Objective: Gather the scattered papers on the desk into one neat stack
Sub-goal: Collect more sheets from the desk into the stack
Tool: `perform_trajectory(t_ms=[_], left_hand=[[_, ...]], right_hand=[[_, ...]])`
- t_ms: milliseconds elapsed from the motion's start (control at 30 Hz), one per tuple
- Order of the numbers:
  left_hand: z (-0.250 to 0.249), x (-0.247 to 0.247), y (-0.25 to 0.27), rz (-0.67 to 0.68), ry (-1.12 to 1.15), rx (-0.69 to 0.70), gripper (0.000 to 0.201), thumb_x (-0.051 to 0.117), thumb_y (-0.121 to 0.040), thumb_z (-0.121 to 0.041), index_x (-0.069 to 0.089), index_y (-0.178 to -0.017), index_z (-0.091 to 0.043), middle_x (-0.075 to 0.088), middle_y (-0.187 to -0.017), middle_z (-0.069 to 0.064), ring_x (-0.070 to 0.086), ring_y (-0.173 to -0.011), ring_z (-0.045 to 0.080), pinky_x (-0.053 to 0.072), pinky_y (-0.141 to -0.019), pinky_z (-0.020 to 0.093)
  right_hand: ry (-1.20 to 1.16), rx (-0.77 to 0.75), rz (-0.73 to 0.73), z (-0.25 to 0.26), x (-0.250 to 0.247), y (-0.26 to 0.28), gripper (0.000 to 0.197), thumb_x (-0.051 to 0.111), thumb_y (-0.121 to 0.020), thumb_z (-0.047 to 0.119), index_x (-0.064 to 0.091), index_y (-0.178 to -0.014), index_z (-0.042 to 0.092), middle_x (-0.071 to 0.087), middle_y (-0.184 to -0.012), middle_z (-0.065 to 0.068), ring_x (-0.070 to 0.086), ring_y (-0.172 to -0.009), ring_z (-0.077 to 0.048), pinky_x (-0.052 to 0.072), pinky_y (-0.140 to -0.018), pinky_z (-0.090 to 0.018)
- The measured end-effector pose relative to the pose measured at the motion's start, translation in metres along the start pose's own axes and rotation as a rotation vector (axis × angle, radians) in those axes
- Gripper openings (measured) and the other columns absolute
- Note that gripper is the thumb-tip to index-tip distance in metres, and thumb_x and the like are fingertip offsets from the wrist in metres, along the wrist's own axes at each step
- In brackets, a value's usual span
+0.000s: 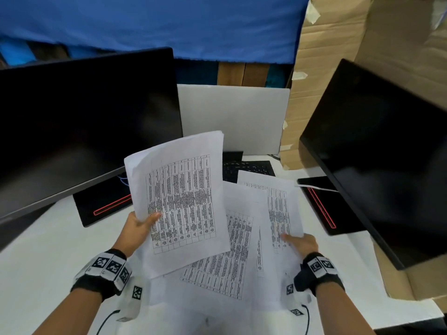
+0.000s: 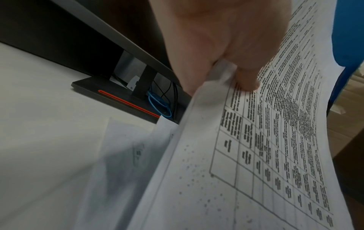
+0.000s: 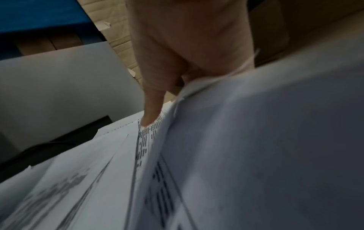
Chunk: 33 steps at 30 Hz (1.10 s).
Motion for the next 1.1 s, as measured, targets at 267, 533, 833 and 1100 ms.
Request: perform_trajectory(t_ms=[267,533,833,1100], left_hand=[[0.007,-0.006,0.003,-0.012,0.039,-0.035,0.018,0.055,-0.087,-0.017,0.053,-0.105,-0.019,0.064,-0.085,-0.004,0.060,-0.082,0.010,0.046,-0.077,0.028],[0.013,-0.006,0.004,-0.008,0.052,-0.042,0.011,0.055,-0.087,-0.016,0.057,-0.097,-0.021,0.065,-0.085,-0.002,0.061,-0.082,0.013,0.046,-0.068,0.022],[0.005,0.000,0.004,0.007,0.022,-0.043,0.015,0.055,-0.087,-0.019,0.056,-0.102,-0.019,0.065,-0.086,-0.005,0.061,-0.081,0.009,0.046,-0.068,0.019],[0.008,-0.001,-0.001,-0.006,0.004,-0.083,0.033,0.058,-0.085,-0.024,0.053,-0.113,-0.008,0.067,-0.095,0.005,0.063,-0.087,0.017,0.049,-0.076,0.028]], right_hand=[[0.050,-0.164,0.115,0.024,0.024,0.013,0.038,0.069,-0.079,0.009,0.059,-0.113,-0.004,0.062,-0.120,-0.020,0.059,-0.105,-0.031,0.044,-0.096,-0.036],[0.173,-0.463,-0.164,0.045,-0.010,0.034,0.023,0.056,-0.086,0.004,0.062,-0.105,-0.007,0.067,-0.104,-0.025,0.061,-0.098,-0.036,0.044,-0.080,-0.031],[0.173,-0.535,-0.337,0.067,-0.057,0.056,0.025,0.054,-0.089,0.007,0.061,-0.109,-0.006,0.067,-0.096,-0.029,0.061,-0.093,-0.040,0.048,-0.084,-0.041],[0.146,-0.722,-0.575,0.116,-0.128,0.119,0.030,0.053,-0.091,0.012,0.059,-0.114,-0.004,0.064,-0.096,-0.036,0.059,-0.091,-0.047,0.047,-0.080,-0.044]])
Point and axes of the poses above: each hand's wrist, its own y-axis away from the middle knuckle, its own x-axis out of the palm, z = x × y, the point moved 7 cm from there along -y, towards the middle knuckle
